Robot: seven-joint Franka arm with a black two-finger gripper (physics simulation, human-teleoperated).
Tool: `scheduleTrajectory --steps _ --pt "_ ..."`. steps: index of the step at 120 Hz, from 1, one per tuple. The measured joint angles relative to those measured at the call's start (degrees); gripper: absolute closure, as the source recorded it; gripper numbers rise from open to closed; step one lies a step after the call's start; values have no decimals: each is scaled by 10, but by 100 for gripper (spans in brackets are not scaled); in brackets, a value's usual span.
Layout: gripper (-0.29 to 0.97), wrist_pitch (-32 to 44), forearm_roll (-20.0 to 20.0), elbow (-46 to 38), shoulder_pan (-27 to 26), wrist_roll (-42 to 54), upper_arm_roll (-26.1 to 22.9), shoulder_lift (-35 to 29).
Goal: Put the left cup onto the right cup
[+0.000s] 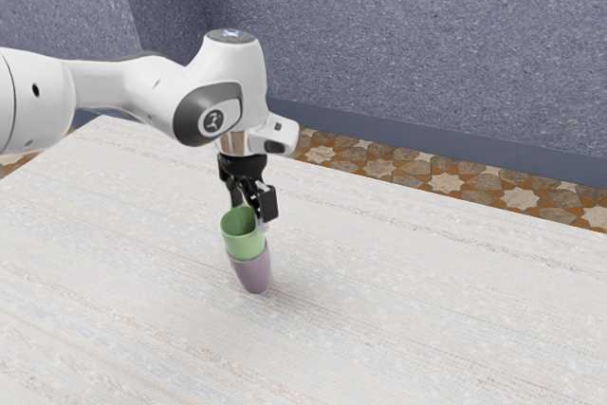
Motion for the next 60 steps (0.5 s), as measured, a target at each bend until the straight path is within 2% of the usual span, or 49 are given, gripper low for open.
scheduleTrajectory --steps 60 --pt "0 -45 -2 27 0 7 3 -24"
